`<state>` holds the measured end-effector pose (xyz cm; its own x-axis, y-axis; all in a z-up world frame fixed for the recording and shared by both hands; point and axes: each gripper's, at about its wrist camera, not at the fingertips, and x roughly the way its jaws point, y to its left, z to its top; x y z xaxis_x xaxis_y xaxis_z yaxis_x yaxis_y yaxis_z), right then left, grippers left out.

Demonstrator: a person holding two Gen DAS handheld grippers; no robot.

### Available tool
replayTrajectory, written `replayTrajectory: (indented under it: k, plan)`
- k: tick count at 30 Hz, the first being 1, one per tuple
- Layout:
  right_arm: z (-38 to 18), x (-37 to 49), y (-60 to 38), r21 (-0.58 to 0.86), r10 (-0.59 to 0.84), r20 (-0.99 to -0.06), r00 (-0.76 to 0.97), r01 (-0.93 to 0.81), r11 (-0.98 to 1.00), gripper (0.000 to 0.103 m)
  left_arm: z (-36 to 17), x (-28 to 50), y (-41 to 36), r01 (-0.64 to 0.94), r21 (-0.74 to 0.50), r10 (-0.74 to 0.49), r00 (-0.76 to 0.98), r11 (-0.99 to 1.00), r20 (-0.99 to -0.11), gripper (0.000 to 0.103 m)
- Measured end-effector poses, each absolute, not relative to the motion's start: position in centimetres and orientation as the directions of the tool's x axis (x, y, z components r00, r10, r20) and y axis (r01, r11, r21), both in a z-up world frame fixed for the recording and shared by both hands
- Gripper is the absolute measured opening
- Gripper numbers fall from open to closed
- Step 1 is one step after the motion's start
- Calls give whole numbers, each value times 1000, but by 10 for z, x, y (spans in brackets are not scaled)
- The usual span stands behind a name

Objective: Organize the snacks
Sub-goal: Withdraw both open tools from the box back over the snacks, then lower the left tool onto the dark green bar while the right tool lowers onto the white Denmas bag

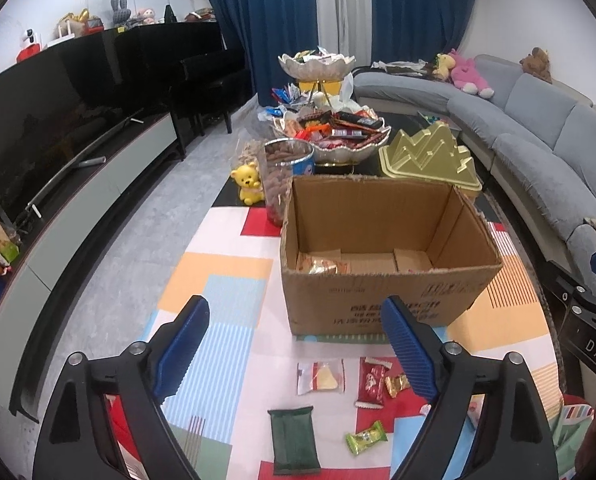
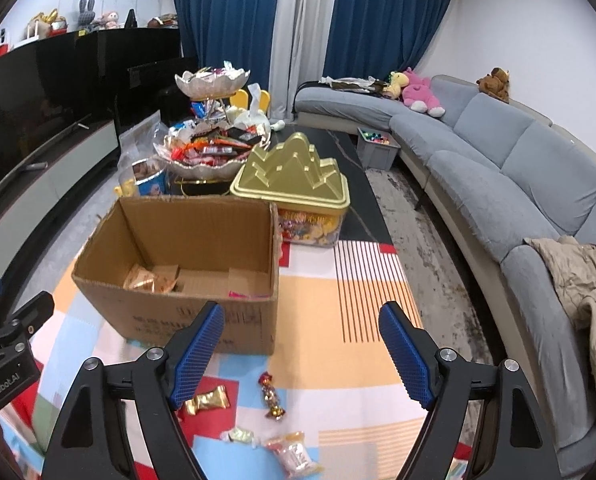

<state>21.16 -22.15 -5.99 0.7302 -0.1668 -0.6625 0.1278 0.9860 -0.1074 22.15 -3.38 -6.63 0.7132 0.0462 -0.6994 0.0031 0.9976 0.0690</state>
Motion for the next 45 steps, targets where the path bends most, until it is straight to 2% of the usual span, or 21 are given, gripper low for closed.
replayTrajectory:
  k: [45]
  plan:
    - [-191, 164, -224, -135, -152, -837, 526, 71, 988, 80, -194, 178, -29, -13, 107, 98, 518, 994, -850, 91]
